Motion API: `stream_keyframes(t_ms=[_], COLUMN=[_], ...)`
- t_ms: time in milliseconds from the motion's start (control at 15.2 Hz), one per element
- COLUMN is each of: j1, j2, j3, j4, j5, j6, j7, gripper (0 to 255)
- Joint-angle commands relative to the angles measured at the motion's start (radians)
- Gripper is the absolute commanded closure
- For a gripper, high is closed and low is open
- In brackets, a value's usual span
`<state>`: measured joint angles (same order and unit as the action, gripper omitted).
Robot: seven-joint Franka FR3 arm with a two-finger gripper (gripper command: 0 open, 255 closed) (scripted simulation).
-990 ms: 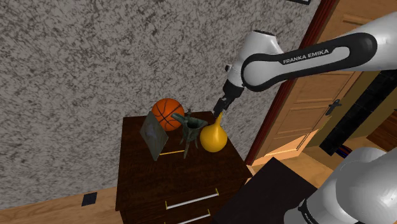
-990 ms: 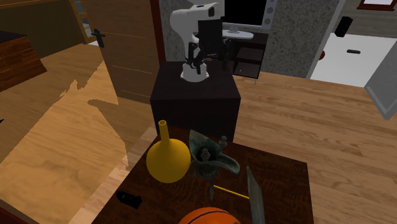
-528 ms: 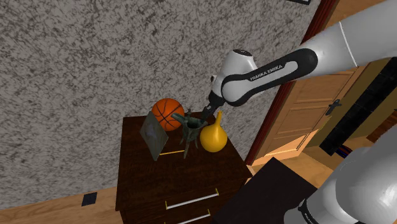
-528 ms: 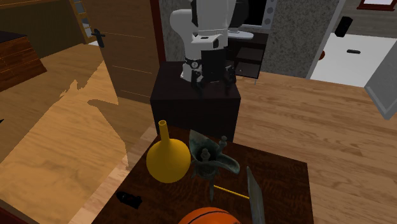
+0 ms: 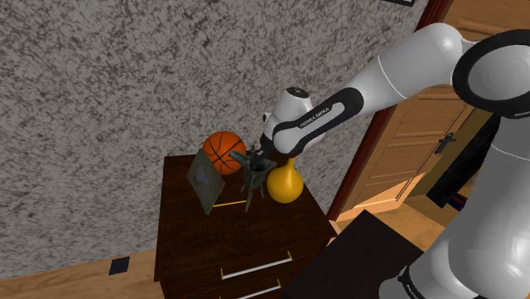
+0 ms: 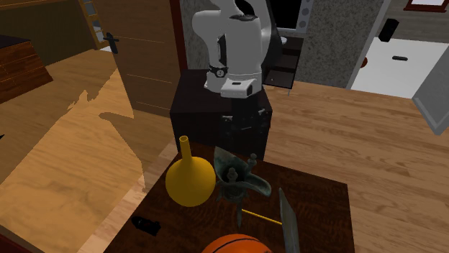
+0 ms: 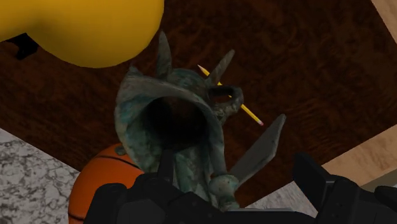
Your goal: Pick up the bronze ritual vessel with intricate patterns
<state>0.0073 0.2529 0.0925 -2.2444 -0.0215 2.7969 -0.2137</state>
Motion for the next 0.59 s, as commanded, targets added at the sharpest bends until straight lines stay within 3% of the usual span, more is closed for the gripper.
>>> stream_keyframes(t_ms=[0, 132, 528], j1=[0.008, 0.016, 0.025], j2=[0.080, 0.146, 0.215], j3=[-0.009, -0.019, -0.030], j4=[0.056, 0.108, 0.114], j5=[-0.021, -0.035, -0.044], j6=[0.038, 0.063, 0.125], j7=[0.004, 0.007, 0.014], gripper=[0, 0, 0])
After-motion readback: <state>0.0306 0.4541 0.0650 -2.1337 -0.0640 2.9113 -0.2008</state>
